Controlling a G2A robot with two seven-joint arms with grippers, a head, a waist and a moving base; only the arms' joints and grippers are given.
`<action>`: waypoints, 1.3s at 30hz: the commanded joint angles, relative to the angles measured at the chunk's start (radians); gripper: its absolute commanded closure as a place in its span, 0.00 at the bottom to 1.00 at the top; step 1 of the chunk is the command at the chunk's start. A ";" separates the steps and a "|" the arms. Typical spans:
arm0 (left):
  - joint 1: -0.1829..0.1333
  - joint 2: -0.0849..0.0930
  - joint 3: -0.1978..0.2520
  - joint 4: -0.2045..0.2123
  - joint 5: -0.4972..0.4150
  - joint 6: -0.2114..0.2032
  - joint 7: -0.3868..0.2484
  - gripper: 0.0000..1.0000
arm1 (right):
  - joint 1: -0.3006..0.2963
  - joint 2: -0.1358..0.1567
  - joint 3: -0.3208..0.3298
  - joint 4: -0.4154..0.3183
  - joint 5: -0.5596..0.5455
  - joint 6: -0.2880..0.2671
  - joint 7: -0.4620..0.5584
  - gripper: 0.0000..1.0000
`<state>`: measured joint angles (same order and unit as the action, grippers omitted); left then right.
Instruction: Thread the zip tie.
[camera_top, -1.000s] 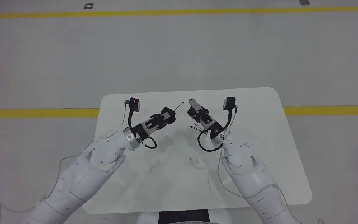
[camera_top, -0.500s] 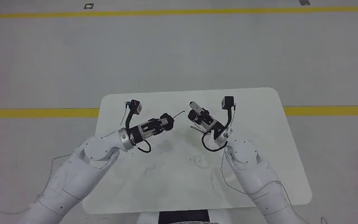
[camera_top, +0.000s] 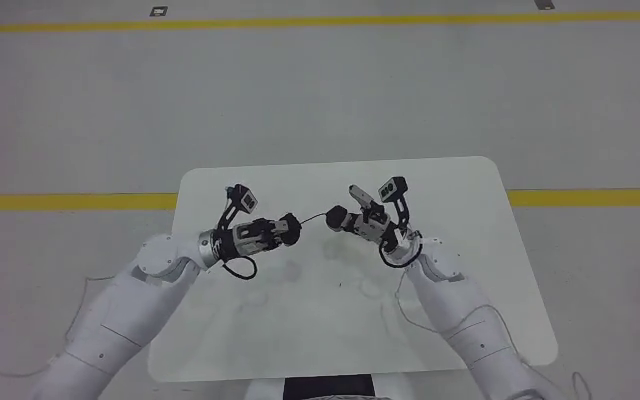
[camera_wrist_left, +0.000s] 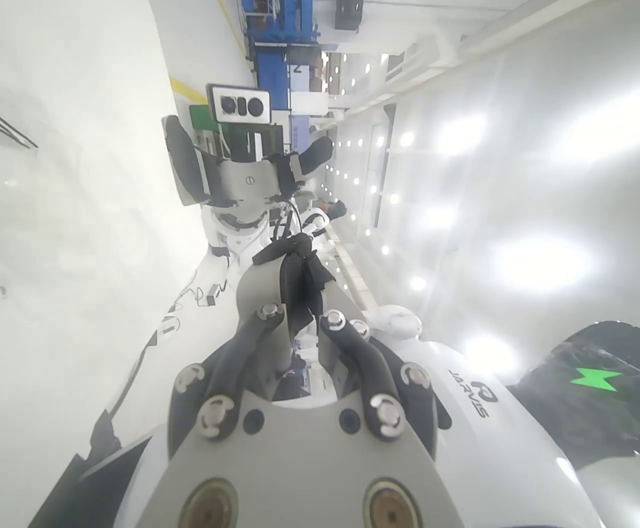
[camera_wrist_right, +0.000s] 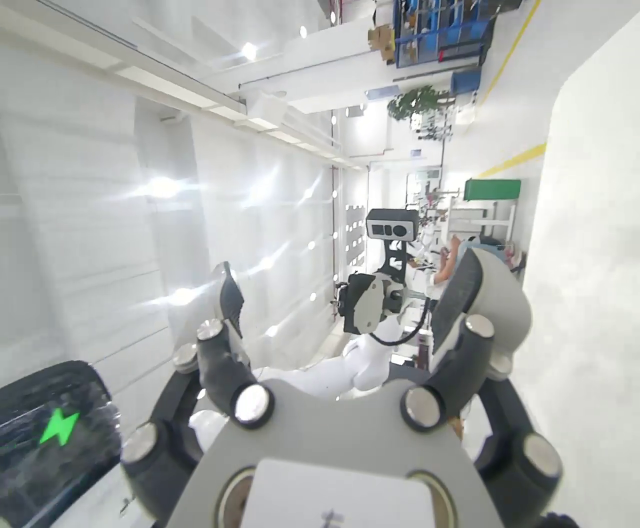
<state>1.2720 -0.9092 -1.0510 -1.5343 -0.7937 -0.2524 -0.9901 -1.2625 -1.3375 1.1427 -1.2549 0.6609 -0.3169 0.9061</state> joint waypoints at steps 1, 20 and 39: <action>-0.008 0.000 -0.003 0.017 0.004 0.008 -0.019 1.00 | 0.004 0.000 -0.003 0.005 0.004 0.002 0.012 0.00; -0.007 -0.004 -0.011 0.054 -0.062 0.022 -0.131 1.00 | 0.075 0.018 -0.010 0.068 0.068 0.165 0.360 0.00; -0.016 -0.006 -0.006 0.064 -0.035 0.012 -0.152 1.00 | 0.095 0.022 -0.010 0.084 0.089 0.167 0.396 0.00</action>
<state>1.2562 -0.9151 -1.0575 -1.4701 -0.8288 -0.2407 -1.1421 -1.1708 -1.3148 1.1344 -1.1751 0.7484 -0.1453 1.2955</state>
